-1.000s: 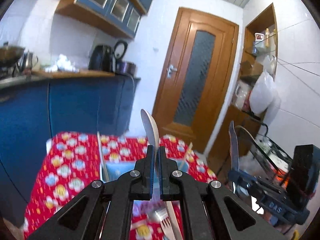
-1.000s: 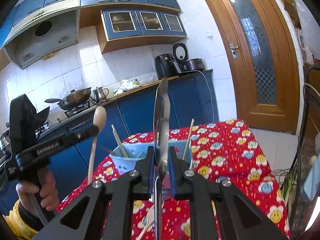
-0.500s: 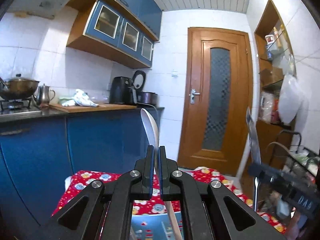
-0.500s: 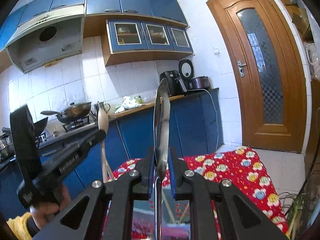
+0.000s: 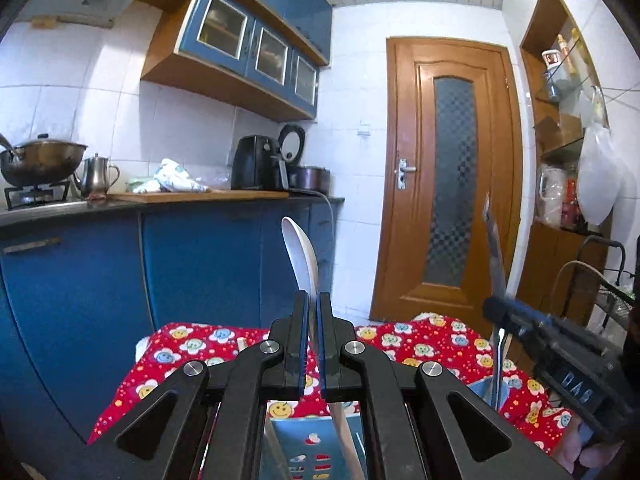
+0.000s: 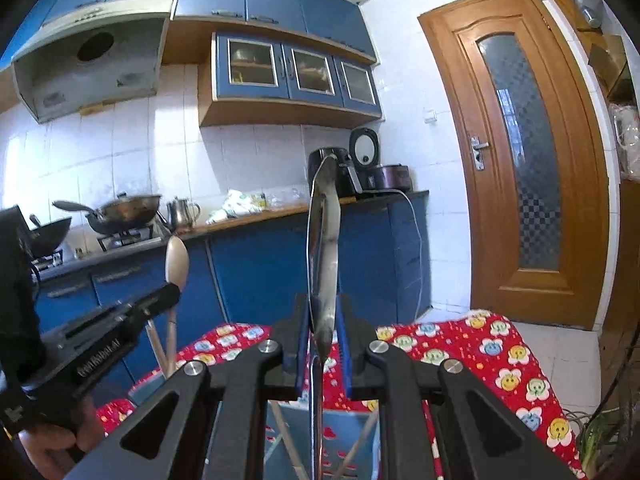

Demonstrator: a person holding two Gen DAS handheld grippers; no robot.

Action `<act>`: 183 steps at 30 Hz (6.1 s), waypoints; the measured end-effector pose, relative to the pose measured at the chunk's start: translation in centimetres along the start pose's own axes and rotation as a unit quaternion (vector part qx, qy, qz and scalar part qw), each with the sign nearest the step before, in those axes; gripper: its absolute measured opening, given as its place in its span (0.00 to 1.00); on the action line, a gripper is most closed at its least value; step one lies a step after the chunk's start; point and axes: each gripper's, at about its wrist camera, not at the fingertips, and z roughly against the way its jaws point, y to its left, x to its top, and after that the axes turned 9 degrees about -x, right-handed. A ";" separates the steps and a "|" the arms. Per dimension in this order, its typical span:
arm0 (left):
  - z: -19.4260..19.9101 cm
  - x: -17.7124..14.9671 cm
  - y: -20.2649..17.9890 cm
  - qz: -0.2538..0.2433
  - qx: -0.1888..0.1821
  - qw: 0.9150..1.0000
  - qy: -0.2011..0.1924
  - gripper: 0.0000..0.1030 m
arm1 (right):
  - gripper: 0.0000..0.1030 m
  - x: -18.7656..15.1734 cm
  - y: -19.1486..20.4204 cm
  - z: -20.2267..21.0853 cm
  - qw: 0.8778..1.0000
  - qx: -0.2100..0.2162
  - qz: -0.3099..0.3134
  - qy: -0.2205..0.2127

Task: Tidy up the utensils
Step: 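Carry the spoon and steel knife upright over the blue box with both tools, then lower the spoon and knife into the blue box and open both tools, then move both open tools back down to the forks on the cloth, then grasp the silver fork by its handle with the right tool and lift it, then grasp the beige plastic fork with the left tool while the right tool holds the silver fork raised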

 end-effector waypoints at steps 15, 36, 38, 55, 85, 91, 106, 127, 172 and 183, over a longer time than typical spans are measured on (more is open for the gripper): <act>0.0 -1.0 0.0 0.012 -0.012 1.000 0.024 0.04 | 0.14 -1.4 0.1 -0.2 0.999 0.012 0.008 0.049; 3.8 0.4 -0.8 0.032 -0.052 0.997 0.050 0.31 | 0.27 0.2 0.0 5.2 0.999 0.035 -0.030 0.027; 4.5 0.7 -0.9 0.032 -0.052 0.997 0.048 0.31 | 0.30 0.4 -0.1 6.0 0.998 0.033 -0.036 0.025; 9.3 0.3 -1.0 0.022 -0.065 0.993 0.091 0.31 | 0.31 -1.4 -1.0 10.8 0.996 0.016 -0.068 0.056; 8.1 -7.3 2.1 0.032 -0.051 0.967 0.246 0.31 | 0.35 -8.7 -0.7 6.3 0.961 0.007 -0.092 0.261; 8.1 -8.1 4.1 0.064 -0.039 0.966 0.248 0.31 | 0.35 -10.0 0.5 4.1 0.950 -0.001 -0.091 0.300; 8.9 -8.5 5.7 0.083 -0.036 0.970 0.226 0.31 | 0.35 -11.2 1.3 0.8 0.936 -0.020 -0.100 0.336; 10.1 -7.7 4.0 0.086 -0.051 0.968 0.232 0.31 | 0.03 -5.0 -0.1 7.4 0.972 0.040 -0.171 0.156; 2.4 -12.6 -9.3 0.022 -0.120 0.885 0.449 0.20 | 0.03 -0.3 -7.8 18.2 0.994 -0.022 -0.104 0.021; 5.0 -11.7 -6.7 0.087 -0.153 0.908 0.381 0.17 | 0.03 -0.2 -7.3 18.5 0.995 -0.017 -0.100 0.019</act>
